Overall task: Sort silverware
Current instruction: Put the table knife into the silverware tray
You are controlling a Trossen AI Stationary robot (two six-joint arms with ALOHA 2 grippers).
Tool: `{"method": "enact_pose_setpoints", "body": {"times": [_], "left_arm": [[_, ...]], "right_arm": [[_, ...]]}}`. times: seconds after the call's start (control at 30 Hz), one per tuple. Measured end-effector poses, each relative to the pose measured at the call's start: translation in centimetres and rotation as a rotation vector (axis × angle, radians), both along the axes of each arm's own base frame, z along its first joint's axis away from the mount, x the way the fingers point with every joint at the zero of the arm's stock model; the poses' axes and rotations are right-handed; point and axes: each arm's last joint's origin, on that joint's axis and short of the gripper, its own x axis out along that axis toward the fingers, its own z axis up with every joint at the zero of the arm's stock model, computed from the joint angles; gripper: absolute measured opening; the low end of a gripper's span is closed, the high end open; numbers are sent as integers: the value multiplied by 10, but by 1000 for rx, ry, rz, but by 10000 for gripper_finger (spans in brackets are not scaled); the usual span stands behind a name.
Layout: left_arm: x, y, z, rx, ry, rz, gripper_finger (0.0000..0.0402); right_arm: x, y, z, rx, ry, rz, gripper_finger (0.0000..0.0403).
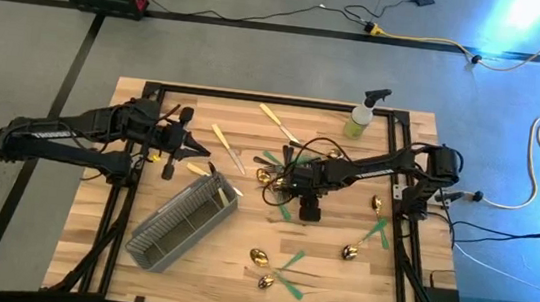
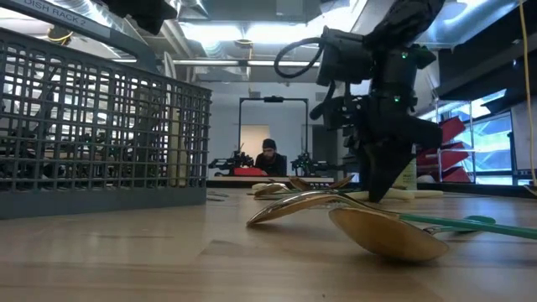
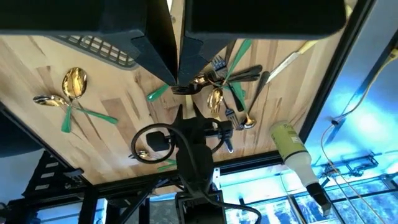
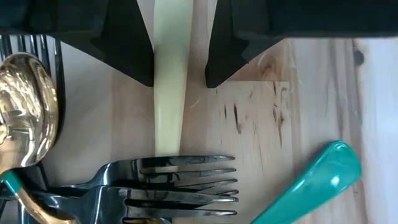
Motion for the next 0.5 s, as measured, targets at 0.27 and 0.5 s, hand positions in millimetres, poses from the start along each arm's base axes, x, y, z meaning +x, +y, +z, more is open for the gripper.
{"method": "enact_pose_setpoints", "body": {"times": [0.27, 0.5], "left_arm": [[0, 0, 0, -3, 0, 1, 0], [0, 0, 0, -3, 0, 0, 0]], "right_arm": [[-2, 0, -1, 1, 23, -3, 69], [-2, 0, -2, -23, 29, -67, 37]]}}
